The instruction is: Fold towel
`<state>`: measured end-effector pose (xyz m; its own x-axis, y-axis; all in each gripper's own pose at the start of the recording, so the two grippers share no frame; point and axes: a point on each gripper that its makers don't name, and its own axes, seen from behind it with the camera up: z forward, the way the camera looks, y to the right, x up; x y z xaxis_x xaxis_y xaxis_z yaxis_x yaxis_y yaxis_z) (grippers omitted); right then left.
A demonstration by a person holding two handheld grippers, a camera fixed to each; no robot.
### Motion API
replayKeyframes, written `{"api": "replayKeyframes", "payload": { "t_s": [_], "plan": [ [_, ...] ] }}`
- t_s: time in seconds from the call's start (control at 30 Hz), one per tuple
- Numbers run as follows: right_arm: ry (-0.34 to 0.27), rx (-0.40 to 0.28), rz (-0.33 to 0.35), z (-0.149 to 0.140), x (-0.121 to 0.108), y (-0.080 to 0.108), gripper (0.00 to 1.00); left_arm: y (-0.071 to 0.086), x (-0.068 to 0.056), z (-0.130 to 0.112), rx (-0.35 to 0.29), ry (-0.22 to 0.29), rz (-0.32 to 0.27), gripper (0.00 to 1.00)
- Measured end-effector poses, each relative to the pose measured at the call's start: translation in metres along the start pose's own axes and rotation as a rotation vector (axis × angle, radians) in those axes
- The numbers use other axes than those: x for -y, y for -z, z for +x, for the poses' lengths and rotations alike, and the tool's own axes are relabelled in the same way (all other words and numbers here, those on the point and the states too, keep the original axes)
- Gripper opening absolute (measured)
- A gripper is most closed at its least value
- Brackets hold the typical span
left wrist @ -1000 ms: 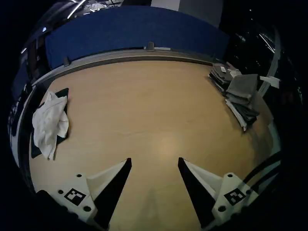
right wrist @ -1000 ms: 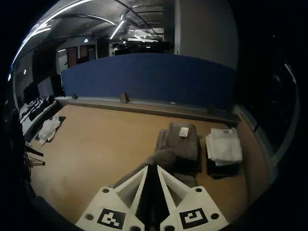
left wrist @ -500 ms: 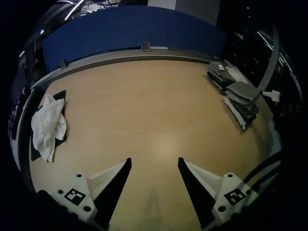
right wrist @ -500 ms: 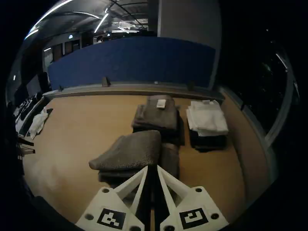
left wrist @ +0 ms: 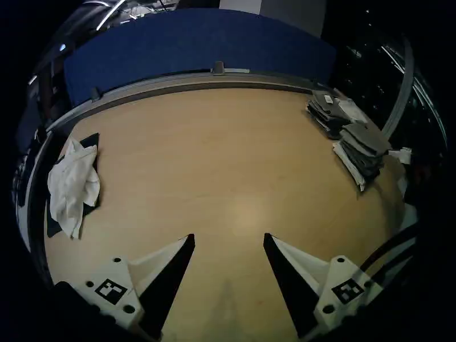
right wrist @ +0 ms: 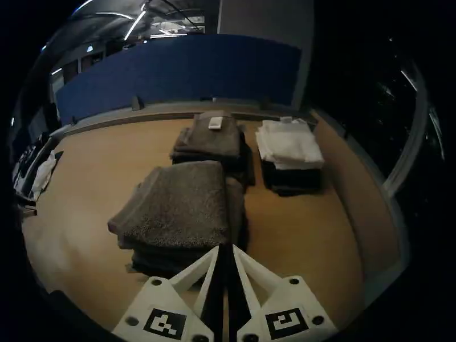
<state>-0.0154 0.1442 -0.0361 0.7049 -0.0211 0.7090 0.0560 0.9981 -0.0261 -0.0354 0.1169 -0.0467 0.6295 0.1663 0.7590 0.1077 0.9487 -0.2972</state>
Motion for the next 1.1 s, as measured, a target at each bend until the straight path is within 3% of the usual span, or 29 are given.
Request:
{"api": "replayKeyframes", "payload": {
  "t_s": [0.3, 0.57, 0.67, 0.7, 0.9, 1.0, 1.1],
  "plan": [
    [-0.037, 0.056, -0.014, -0.034, -0.002, -0.014, 0.02, -0.001, 0.002, -0.004, 0.004, 0.0, 0.008, 0.9],
    [-0.039, 0.056, -0.019, -0.033, -0.003, -0.015, 0.03, 0.0, 0.002, -0.003, 0.003, -0.002, 0.007, 0.9],
    [-0.041, 0.047, -0.024, -0.031, -0.003, -0.013, 0.08, 0.0, 0.002, -0.002, 0.003, -0.002, 0.007, 0.9],
    [-0.044, 0.042, -0.028, -0.03, -0.004, -0.012, 0.14, 0.0, 0.002, -0.003, 0.003, -0.002, 0.007, 0.9],
    [-0.067, 0.005, -0.062, -0.023, -0.013, 0.001, 0.71, 0.001, 0.002, -0.004, 0.002, -0.001, 0.007, 0.9],
    [-0.073, -0.016, -0.077, -0.017, -0.017, 0.008, 0.95, 0.002, 0.002, -0.004, 0.002, -0.002, 0.007, 0.9],
    [-0.075, -0.041, -0.079, -0.009, -0.015, 0.013, 1.0, 0.002, 0.0, -0.003, 0.0, -0.004, 0.005, 0.9]
  ]
}}
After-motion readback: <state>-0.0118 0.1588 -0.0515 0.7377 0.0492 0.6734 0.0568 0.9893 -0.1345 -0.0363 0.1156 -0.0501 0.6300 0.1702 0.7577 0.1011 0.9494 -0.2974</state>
